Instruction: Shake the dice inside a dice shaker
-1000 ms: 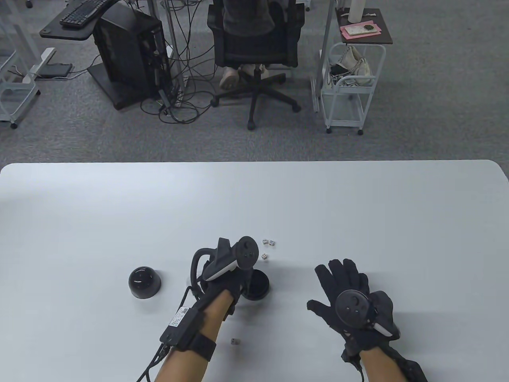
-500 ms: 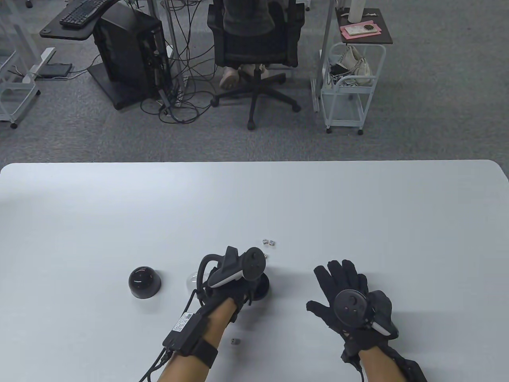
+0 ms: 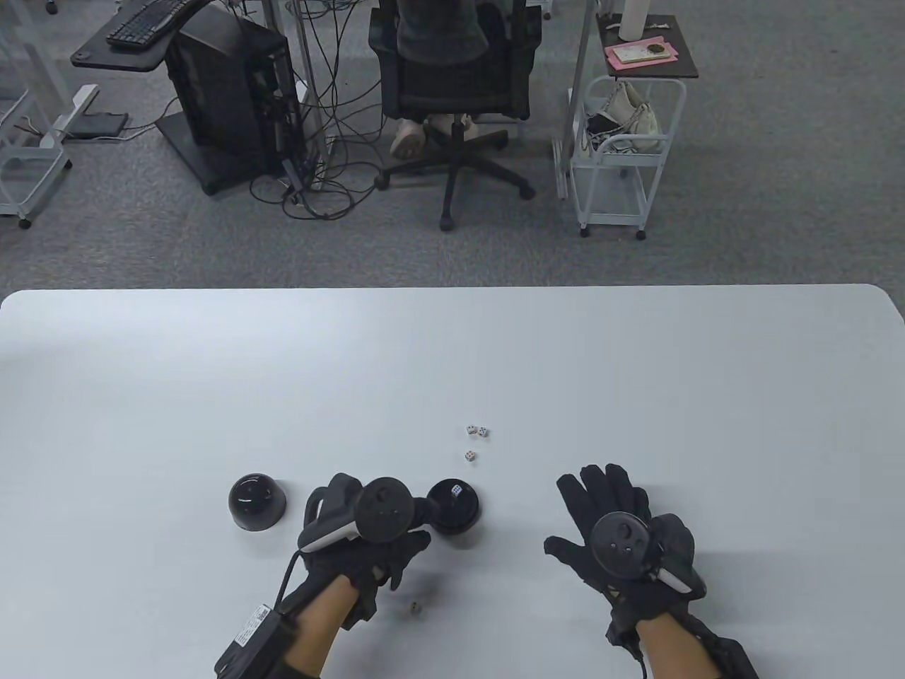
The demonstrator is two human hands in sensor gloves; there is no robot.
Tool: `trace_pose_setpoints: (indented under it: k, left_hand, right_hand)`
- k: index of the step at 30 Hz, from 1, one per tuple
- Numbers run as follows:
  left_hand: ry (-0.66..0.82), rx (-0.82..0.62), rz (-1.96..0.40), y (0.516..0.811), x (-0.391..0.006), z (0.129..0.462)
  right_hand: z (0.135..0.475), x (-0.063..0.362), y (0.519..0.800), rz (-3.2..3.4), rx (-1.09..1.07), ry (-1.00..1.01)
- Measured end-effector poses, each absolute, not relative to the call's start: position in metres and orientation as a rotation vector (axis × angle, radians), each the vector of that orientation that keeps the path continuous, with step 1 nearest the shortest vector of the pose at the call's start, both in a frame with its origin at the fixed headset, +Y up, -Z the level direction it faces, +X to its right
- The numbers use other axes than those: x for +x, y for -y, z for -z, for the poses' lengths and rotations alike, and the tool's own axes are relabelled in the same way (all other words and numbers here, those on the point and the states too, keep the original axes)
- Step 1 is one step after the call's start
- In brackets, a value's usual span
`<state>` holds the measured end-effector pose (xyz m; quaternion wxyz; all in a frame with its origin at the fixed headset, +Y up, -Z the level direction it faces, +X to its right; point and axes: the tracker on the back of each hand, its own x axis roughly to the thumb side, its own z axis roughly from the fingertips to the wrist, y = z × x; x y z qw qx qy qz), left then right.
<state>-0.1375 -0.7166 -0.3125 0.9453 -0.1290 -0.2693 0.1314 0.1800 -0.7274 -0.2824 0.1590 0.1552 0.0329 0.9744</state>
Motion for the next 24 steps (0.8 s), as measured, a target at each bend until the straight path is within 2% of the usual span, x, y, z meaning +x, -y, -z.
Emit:
trace_pose_setpoints:
  k: [11,15,24]
  left_hand:
    - [0.654,-0.616,-0.293,0.757,-0.14,0.305]
    - [0.667,-0.665,-0.248,0.764,-0.134,0.299]
    - [0.669,-0.606,-0.154,0.768,-0.124,0.295]
  right_hand:
    - [0.283,0.18,0.728,-2.801,0.417,-0.127]
    - [0.283,0.179,0.728,-2.809,0.415,-0.139]
    - [0.284,0.179,0.728,-2.815,0.415,-0.133]
